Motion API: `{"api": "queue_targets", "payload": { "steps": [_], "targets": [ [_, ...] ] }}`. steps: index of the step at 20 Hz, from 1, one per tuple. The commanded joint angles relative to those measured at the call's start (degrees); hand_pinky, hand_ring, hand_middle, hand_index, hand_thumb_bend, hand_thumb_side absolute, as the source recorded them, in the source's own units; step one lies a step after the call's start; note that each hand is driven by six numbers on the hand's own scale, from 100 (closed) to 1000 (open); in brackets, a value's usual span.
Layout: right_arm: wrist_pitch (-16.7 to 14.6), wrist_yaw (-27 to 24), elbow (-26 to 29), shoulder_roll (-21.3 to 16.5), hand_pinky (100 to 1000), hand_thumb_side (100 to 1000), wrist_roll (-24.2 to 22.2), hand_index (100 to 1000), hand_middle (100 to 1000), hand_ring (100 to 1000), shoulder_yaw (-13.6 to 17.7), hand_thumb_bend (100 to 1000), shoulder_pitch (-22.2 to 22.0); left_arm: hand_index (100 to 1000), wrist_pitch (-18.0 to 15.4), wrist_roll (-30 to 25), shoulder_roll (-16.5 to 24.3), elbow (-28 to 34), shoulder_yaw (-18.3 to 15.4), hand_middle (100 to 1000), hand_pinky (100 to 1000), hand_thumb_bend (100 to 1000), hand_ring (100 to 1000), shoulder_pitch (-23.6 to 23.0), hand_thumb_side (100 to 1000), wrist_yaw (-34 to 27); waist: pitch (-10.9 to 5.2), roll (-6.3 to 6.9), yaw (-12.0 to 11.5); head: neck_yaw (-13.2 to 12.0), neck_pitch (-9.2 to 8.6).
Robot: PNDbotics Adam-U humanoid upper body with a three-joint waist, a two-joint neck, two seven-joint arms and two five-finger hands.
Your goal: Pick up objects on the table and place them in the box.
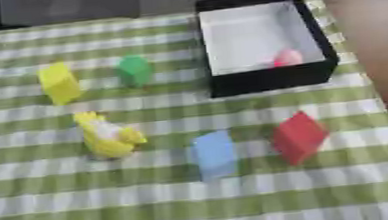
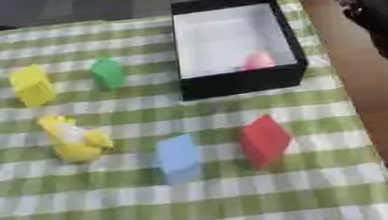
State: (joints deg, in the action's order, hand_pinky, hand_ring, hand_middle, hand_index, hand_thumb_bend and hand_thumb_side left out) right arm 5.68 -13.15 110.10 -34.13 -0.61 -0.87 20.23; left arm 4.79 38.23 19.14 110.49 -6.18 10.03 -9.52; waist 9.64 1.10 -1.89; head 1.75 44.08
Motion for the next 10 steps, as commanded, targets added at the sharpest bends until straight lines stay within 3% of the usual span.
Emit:
{"api": "queue_targets", "payload": {
  "steps": [1,10],
  "targets": [
    [0.02,-0.28,1.28,-2.41,923,495,-0.52,820,787,788,-0.03,100,1.28,850,0.04,-0.03,1.05,0.58,-0.37,779,704,351,739,0.23,593,0.17,-0.51,0.11,0.02,-0.06,0.04],
    [0.14,-0.71,1.6,-3.3,922,485,-0.98,822,788,789,-0.49,100,2.13,851,0.07,-0.02,1.11,0.59,-0.36,779,705,350,739,0.16,594,0.14,-0.39,0.21,0.08,-0.08,0.04]
  ]
}}
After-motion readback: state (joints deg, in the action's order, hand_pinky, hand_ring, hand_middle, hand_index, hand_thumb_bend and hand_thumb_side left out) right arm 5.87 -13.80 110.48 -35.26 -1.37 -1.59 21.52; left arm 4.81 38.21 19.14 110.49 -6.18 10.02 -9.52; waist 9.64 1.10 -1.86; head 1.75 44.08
